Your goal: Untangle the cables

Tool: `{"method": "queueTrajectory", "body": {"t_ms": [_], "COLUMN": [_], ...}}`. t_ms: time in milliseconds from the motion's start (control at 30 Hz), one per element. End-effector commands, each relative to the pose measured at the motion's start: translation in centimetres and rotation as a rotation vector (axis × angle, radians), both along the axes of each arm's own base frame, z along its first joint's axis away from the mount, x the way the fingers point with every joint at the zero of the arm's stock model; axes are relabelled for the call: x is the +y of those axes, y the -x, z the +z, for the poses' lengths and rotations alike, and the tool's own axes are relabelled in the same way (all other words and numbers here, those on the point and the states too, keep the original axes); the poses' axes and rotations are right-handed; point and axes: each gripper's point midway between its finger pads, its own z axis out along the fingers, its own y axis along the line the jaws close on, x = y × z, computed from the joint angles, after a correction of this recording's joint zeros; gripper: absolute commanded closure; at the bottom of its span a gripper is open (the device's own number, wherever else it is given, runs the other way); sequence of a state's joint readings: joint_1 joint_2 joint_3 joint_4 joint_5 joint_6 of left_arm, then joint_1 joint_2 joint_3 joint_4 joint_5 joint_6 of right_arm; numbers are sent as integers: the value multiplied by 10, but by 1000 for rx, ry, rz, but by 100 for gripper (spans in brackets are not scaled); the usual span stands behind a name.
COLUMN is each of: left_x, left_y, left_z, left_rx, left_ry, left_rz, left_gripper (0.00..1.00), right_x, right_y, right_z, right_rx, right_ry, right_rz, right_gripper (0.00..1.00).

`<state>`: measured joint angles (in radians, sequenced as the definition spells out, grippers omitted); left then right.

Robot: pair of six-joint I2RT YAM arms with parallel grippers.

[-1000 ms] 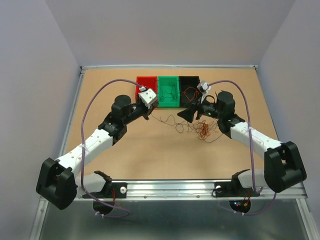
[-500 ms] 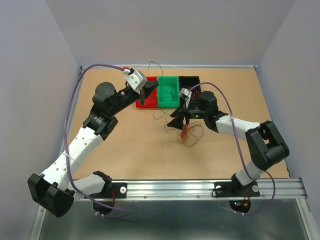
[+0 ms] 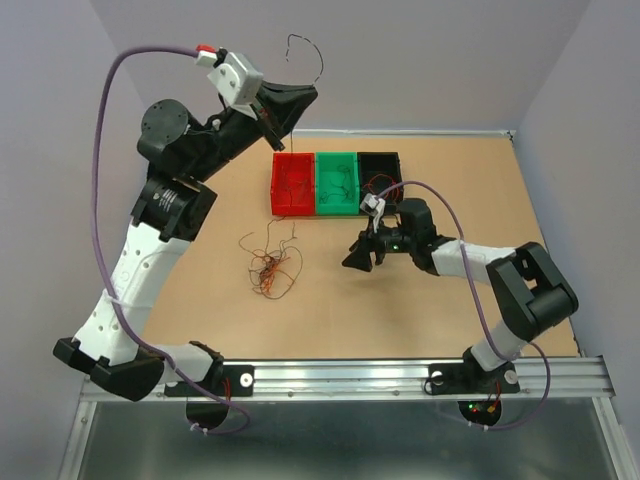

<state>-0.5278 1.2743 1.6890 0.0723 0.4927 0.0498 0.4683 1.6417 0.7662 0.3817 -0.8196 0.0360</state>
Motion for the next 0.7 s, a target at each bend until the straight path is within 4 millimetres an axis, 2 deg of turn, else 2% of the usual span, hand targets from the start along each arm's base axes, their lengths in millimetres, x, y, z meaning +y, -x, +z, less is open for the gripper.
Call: {"method": "queueTrajectory", "body": {"t_ms": [0,33,67,200,367,433,500,533,567,600,633,667], "left_x": [20,23,26,35,41,39,36,36,35,35,34,34], "left_y": [38,43,49,69,75,72,68,66,63,64,60,58], "left_z": [58,64,71,92,112,115,115,114,114,114,113,113], "left_rx": [-64,-73,-85,-140,-180,-170,-164,-159,-157,-158,-153,-153], "left_ry": [110,122,137,200,282,290,289,291,291,292,292,292], "left_rz": [-25,-25,-31,-55,-59,-65,-66,-64,-60,-60,-53,-48], "left_gripper": [100,100,100,100,100,100,100,100,100,100,100,100], "right_x": [-3,-3,-2,0,5,16,34,42,56,62,72,78], "right_y": [11,13,18,19,18,20,25,23,25,27,26,23], "right_z": [31,48,51,79,126,145,149,158,153,161,154,155], "right_rx": [-107,-150,-147,-192,-332,-400,-419,-444,-454,-478,-479,-495], "right_ry": [-38,-67,-82,-140,-262,-300,-308,-317,-306,-315,-307,-310], "right_rz": [-4,-2,2,-26,-56,-41,-29,-31,-31,-27,-26,-49], "right_gripper": [30,27,24,23,23,22,22,22,22,22,21,21]}}
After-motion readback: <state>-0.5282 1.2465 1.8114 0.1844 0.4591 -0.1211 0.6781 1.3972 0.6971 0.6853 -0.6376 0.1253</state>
